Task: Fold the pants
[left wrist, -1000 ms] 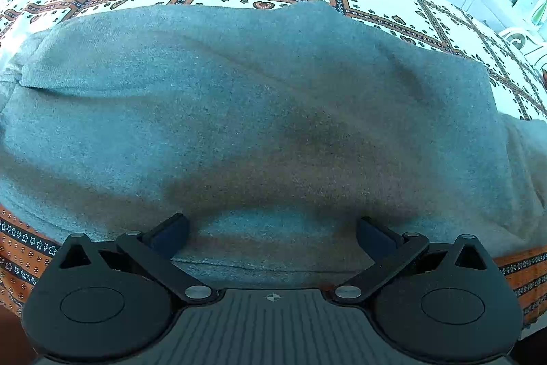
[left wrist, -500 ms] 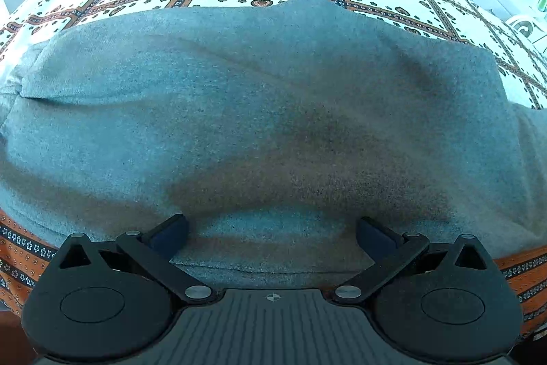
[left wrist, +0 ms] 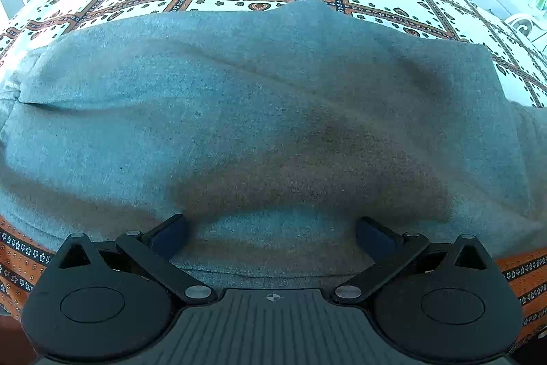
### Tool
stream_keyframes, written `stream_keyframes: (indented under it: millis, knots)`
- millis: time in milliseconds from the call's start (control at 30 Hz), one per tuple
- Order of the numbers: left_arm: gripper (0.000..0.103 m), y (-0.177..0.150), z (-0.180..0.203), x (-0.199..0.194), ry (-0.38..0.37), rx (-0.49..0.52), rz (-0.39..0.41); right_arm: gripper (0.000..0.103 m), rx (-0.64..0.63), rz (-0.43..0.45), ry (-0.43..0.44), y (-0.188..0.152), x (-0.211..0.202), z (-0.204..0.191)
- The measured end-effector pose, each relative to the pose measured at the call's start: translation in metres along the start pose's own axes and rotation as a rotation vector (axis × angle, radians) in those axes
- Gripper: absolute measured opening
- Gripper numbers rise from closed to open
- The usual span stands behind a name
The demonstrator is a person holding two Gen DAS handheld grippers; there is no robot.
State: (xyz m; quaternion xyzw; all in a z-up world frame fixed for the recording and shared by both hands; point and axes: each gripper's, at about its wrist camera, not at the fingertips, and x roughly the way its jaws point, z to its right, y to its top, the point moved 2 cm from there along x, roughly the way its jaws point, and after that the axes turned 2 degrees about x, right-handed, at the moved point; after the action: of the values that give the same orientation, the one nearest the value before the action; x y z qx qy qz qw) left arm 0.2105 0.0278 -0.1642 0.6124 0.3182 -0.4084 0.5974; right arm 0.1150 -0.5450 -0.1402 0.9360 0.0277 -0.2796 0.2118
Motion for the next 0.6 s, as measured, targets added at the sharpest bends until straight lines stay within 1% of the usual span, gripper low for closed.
stream_keyframes:
  millis: [33,67,133,200,233,333,467,500,600]
  knots:
    - [0.103,0.0,0.0,0.0,0.0,0.001,0.0,0.019,-0.002,0.004,-0.01,0.001,0.001,0.001]
    - [0.103,0.0,0.0,0.0,0.002,0.001,0.001,0.023,-0.005,0.019,-0.019,0.0,-0.003,-0.001]
    - [0.103,0.001,0.001,0.0,0.005,0.0,0.001,0.026,-0.004,0.074,-0.027,0.007,-0.006,0.0]
    - [0.103,0.001,0.002,0.001,0.007,-0.002,0.002,0.003,-0.026,0.068,0.002,0.015,-0.005,-0.001]
    - [0.103,0.001,0.002,0.001,0.008,-0.003,0.002,0.0,-0.054,0.065,-0.001,0.015,-0.005,-0.006]
    - [0.103,0.002,0.002,0.001,0.01,-0.003,0.004,0.0,-0.126,0.086,-0.004,0.011,-0.01,-0.025]
    - [0.103,0.002,0.0,0.001,0.004,0.0,0.006,0.0,-0.265,0.083,0.074,0.022,-0.013,-0.082]
    - [0.103,0.002,0.0,0.0,0.001,0.001,0.007,0.0,-0.295,0.083,0.109,0.025,-0.016,-0.102]
    - [0.103,0.002,-0.001,0.0,-0.004,-0.001,0.009,0.0,-0.388,0.116,0.198,0.029,-0.039,-0.158]
